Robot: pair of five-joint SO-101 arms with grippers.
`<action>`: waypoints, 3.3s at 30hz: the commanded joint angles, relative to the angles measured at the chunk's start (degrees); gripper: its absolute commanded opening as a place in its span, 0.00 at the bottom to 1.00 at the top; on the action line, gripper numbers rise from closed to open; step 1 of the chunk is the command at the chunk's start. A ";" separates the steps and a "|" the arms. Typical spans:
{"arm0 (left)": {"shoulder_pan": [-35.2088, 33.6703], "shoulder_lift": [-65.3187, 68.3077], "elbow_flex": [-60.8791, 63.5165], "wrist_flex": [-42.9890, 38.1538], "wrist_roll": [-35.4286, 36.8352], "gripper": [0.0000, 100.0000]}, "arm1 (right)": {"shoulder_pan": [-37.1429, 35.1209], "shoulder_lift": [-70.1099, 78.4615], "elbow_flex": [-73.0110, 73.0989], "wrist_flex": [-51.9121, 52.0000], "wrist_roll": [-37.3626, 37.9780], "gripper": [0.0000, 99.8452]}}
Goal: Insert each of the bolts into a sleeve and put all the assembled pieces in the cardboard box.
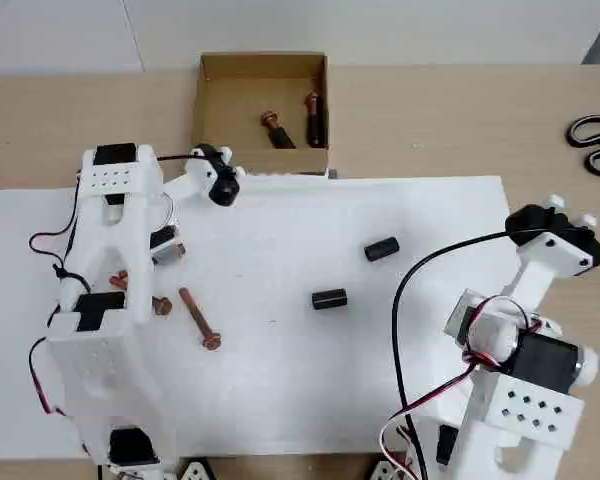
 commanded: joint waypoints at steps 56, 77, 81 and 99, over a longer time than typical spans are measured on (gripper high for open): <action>19.78 -63.03 6.90 1.14 94.24 0.01 | -37.41 -17.36 -10.02 -2.86 7.65 0.00; 20.22 -111.56 65.89 -33.93 94.68 0.01 | -47.78 -36.26 14.59 -18.77 7.56 0.00; 21.54 -118.07 71.34 -38.07 93.10 0.01 | -52.53 -43.12 19.96 -18.77 7.65 0.00; 34.81 -135.82 82.33 -38.68 93.89 0.01 | -59.12 -45.93 27.16 -22.99 12.57 0.00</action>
